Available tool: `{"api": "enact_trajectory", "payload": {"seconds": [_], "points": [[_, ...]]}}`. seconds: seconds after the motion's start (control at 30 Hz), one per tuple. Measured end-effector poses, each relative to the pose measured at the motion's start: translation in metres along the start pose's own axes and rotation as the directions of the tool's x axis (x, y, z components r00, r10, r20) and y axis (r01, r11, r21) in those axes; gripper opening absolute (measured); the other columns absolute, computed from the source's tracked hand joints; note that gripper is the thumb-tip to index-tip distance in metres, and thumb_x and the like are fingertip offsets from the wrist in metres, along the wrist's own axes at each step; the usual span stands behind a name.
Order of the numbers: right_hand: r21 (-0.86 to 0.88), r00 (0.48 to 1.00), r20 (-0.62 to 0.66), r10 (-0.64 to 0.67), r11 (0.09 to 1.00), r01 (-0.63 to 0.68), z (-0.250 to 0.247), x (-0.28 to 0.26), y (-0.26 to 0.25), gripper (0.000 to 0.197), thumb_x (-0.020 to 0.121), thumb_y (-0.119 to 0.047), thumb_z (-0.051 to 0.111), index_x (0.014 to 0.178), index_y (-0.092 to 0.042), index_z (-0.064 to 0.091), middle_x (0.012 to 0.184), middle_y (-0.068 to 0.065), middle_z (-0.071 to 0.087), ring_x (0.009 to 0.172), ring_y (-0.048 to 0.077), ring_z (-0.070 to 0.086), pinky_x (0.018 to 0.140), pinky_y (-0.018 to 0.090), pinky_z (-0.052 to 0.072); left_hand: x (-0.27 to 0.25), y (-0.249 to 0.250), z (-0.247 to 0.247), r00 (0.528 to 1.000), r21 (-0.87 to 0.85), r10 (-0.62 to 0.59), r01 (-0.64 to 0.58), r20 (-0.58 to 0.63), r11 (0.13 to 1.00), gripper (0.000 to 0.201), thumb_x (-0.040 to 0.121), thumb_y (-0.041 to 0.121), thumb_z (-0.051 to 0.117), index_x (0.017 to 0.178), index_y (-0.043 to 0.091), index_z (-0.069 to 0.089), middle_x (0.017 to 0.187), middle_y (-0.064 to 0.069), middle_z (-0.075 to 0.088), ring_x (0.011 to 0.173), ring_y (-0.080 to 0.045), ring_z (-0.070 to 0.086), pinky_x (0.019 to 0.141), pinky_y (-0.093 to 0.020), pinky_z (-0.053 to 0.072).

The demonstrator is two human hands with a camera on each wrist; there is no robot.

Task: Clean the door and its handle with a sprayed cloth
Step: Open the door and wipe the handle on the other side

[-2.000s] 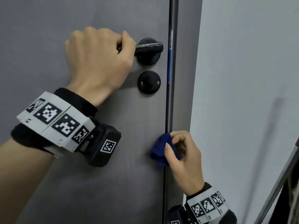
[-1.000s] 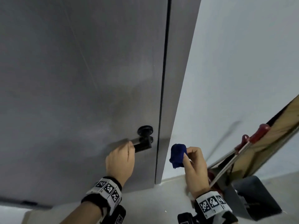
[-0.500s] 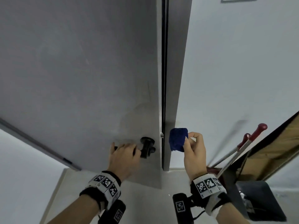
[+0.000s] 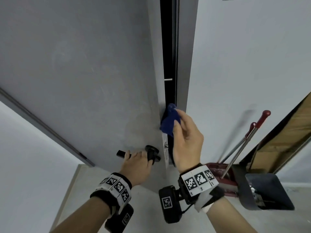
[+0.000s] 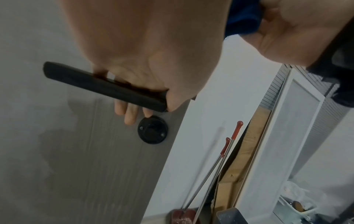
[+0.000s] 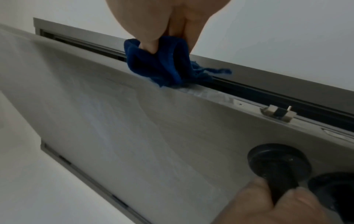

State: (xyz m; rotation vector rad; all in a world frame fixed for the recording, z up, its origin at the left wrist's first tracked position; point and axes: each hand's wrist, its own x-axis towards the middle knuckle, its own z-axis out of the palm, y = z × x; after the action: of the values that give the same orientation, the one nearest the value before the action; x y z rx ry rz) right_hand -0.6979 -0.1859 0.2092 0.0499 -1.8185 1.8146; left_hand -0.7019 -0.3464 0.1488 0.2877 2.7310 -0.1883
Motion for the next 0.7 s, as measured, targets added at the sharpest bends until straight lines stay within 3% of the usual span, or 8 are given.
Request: {"api": "enact_trajectory", "payload": {"seconds": [0.07, 0.17, 0.3, 0.37, 0.43, 0.57, 0.7], "points": [[-0.089, 0.997, 0.061, -0.049, 0.995, 0.055, 0.007, -0.015, 0.001, 0.042, 0.100, -0.008, 0.055, 0.141, -0.016, 0.054, 0.108, -0.022, 0.065, 0.093, -0.017, 0.061, 0.084, 0.004, 0.044, -0.006, -0.006, 0.009, 1.000, -0.022, 0.017, -0.017, 0.011, 1.000, 0.043, 0.106, 0.037, 0.022, 0.133, 0.011, 0.044, 0.132, -0.010, 0.053, 0.126, -0.028, 0.044, 0.119, -0.049, 0.018], [-0.247, 0.984, 0.136, -0.118, 0.958, 0.149, 0.011, -0.036, 0.013, 0.049, 0.101, -0.022, 0.049, 0.150, -0.021, 0.042, 0.099, -0.007, 0.068, 0.075, -0.013, 0.056, 0.075, 0.002, 0.039, -0.014, -0.012, 0.019, 0.999, -0.099, 0.021, -0.024, -0.030, 0.995, 0.041, 0.105, 0.040, 0.026, 0.130, 0.013, 0.044, 0.132, -0.007, 0.055, 0.129, -0.026, 0.044, 0.120, -0.046, 0.016], [-0.483, 0.975, 0.197, -0.104, 0.855, 0.189, 0.005, -0.070, 0.042, 0.053, 0.101, -0.036, 0.036, 0.152, -0.022, 0.040, 0.091, 0.000, 0.068, 0.072, 0.016, 0.061, 0.063, 0.029, 0.050, -0.029, -0.016, 0.025, 0.996, -0.151, 0.032, -0.044, -0.081, 0.987, 0.034, 0.104, 0.040, 0.028, 0.120, 0.016, 0.047, 0.128, -0.004, 0.057, 0.126, -0.023, 0.045, 0.119, -0.043, 0.018], [-0.594, 0.969, 0.240, -0.054, 0.782, 0.190, 0.003, -0.087, 0.055, 0.054, 0.101, -0.037, 0.032, 0.151, -0.019, 0.041, 0.090, 0.005, 0.067, 0.078, 0.029, 0.062, 0.064, 0.036, 0.054, -0.035, -0.019, 0.026, 0.997, -0.144, 0.036, -0.046, -0.074, 0.988, 0.032, 0.104, 0.040, 0.029, 0.117, 0.017, 0.046, 0.127, -0.005, 0.057, 0.125, -0.024, 0.045, 0.117, -0.042, 0.020], [-0.624, 0.963, 0.271, -0.002, 0.761, 0.178, 0.000, -0.097, 0.061, 0.055, 0.100, -0.036, 0.030, 0.149, -0.016, 0.043, 0.094, 0.008, 0.068, 0.083, 0.033, 0.064, 0.069, 0.038, 0.056, -0.039, -0.020, 0.026, 0.997, -0.138, 0.046, -0.054, -0.061, 0.989, 0.031, 0.104, 0.041, 0.029, 0.115, 0.017, 0.046, 0.128, -0.006, 0.057, 0.124, -0.025, 0.045, 0.116, -0.042, 0.021], [-0.578, 0.962, 0.273, -0.027, 0.794, 0.186, 0.001, -0.089, 0.042, 0.053, 0.100, -0.034, 0.032, 0.144, -0.009, 0.047, 0.087, 0.007, 0.065, 0.073, 0.028, 0.062, 0.057, 0.033, 0.048, -0.043, -0.021, 0.023, 0.999, -0.144, 0.048, -0.051, -0.025, 0.988, 0.035, 0.105, 0.041, 0.027, 0.121, 0.015, 0.045, 0.133, -0.007, 0.053, 0.129, -0.025, 0.042, 0.118, -0.044, 0.019], [-0.488, 0.968, 0.166, -0.186, 0.838, 0.245, 0.020, -0.069, 0.008, 0.051, 0.102, -0.033, 0.040, 0.147, -0.009, 0.045, 0.116, 0.006, 0.068, 0.096, 0.018, 0.064, 0.078, 0.018, 0.042, -0.041, -0.022, 0.023, 0.998, -0.170, 0.068, -0.064, 0.017, 0.983, 0.044, 0.106, 0.041, 0.023, 0.135, 0.012, 0.040, 0.139, -0.007, 0.046, 0.137, -0.024, 0.035, 0.121, -0.046, 0.013]]}}
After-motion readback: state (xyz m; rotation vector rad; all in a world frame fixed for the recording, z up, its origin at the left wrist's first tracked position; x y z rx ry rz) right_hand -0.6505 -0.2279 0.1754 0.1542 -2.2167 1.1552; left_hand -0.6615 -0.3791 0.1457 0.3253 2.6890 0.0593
